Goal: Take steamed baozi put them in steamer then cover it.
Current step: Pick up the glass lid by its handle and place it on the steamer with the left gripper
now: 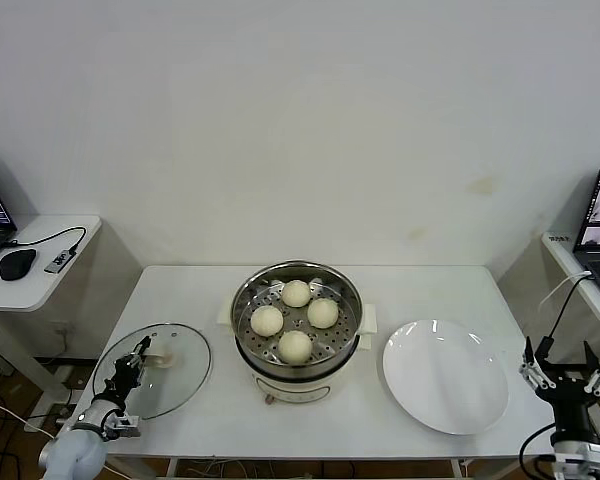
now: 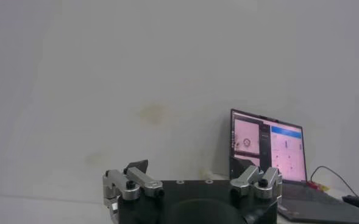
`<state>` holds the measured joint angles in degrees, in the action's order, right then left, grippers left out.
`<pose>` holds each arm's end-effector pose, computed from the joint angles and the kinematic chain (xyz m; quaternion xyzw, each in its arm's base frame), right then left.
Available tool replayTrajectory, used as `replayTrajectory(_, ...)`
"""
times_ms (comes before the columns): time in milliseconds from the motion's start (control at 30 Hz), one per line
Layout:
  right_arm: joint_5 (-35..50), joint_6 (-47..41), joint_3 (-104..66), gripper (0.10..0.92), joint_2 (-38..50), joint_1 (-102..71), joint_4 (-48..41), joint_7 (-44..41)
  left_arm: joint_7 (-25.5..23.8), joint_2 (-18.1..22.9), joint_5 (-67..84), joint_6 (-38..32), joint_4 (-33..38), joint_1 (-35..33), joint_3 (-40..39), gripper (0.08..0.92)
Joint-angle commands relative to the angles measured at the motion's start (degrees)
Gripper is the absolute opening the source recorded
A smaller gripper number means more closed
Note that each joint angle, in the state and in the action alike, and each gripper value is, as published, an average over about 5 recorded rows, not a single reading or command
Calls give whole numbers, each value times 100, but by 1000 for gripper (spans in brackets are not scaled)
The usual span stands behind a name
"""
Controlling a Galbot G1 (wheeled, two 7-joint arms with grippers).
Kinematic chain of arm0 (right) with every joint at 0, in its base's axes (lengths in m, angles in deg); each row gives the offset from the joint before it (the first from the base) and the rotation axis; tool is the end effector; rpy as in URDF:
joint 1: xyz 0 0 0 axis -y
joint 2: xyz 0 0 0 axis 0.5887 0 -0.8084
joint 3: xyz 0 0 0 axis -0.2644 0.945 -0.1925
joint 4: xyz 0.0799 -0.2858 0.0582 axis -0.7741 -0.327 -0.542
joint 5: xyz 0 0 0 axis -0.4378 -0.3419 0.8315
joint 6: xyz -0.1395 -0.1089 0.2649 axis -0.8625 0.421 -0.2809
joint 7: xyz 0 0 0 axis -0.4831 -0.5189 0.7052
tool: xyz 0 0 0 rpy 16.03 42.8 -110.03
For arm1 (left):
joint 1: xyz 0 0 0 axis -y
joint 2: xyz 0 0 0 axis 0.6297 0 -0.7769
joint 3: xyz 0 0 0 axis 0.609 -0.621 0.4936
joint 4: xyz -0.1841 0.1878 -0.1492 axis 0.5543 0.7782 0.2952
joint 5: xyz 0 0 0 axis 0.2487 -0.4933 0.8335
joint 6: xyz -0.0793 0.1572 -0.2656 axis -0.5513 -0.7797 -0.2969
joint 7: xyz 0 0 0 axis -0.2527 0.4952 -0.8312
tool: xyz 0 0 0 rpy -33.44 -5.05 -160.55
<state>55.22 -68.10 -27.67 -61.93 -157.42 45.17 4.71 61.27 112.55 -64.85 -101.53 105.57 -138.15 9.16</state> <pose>0.1435 -0.1568 -0.2657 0.1455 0.9815 -0.1178 0.0408 0.2533 0.1952 -0.3709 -0.0733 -0.6954 -0.7143 0.0280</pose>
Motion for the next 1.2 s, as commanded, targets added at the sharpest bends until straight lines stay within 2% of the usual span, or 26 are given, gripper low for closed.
replayTrajectory(33, -56, 13, 90, 823, -1, -5, 32, -5, 251, -95, 256, 687, 1757, -1016, 370, 156)
replayTrajectory(333, -159, 46, 213, 823, 35, -78, 143, -21, -535, -489, 994, 2155, 3648, -1967, 853, 156)
replayTrajectory(600, -373, 50, 437, 823, 68, -145, 250, -88, -1112, -884, 1347, 3059, 4683, -1972, 731, 156)
replayTrajectory(800, -618, 92, 561, 823, -26, -156, 258, -91, -1310, -1371, 1616, 3448, 5091, -1493, 46, 155)
replayTrajectory(967, -1058, 106, 676, 823, -172, -116, 230, -15, -1520, -1785, 1702, 3829, 4944, -481, -1091, 155)
replayTrajectory(1067, -1265, 85, 746, 823, -278, -90, 231, 46, -1639, -1759, 1636, 4114, 4762, 206, -1887, 155)
replayTrajectory(1200, -1577, 42, 761, 823, -412, -45, 214, 164, -1981, -1358, 1259, 4424, 4521, 944, -2672, 155)
